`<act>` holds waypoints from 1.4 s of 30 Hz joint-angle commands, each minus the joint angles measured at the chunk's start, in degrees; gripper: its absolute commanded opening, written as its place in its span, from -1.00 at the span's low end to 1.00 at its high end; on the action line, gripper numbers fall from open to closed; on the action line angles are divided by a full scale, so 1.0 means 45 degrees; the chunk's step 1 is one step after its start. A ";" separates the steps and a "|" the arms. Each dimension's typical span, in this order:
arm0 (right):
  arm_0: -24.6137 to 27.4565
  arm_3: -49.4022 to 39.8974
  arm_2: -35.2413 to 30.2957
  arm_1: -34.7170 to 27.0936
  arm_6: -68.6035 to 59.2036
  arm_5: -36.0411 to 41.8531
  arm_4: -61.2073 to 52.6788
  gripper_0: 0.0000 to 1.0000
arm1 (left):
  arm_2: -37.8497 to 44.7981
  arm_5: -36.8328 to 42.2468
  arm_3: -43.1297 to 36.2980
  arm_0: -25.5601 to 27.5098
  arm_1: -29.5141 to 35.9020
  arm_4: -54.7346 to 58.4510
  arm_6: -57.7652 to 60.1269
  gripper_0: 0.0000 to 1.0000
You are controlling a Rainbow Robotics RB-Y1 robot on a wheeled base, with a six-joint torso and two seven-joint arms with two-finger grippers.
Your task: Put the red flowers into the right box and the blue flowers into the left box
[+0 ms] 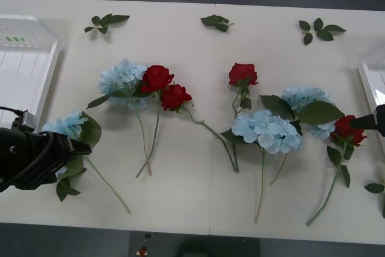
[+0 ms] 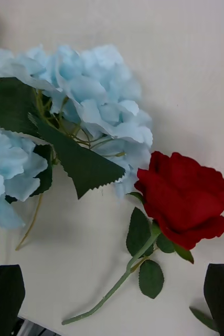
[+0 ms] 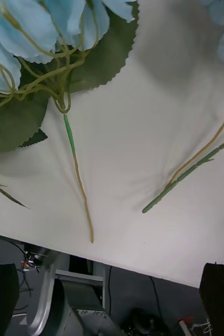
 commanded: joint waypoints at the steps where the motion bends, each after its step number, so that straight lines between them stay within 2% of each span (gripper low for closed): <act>1: 0.0073 -0.0468 0.0434 -0.0272 -0.2210 -0.0373 0.0748 1.00 | -0.0594 0.0041 0.0376 -0.0887 0.0133 -0.0573 0.0558 1.00; 5: 0.0307 -0.0625 0.0805 0.0002 -0.3382 -0.0608 0.1802 1.00 | -0.1668 0.0041 0.1060 -0.1707 -0.0219 -0.1374 0.0655 1.00; 14: 0.0405 -0.0625 0.1704 0.0510 -0.5042 -0.0608 0.3677 1.00 | -0.2840 0.0002 0.2720 -0.2840 -0.0688 -0.1803 0.0694 1.00; 27: 0.0737 -0.0625 0.1958 0.1467 -0.5159 -0.0452 0.4439 1.00 | -0.5184 -0.0350 0.4810 -0.4559 -0.1156 -0.2253 0.0694 1.00; 42: 0.0874 -0.0625 0.1977 0.3068 -0.5100 -0.0745 0.6412 1.00 | -0.5633 -0.0369 0.5630 -0.4950 -0.1801 -0.2643 0.0616 1.00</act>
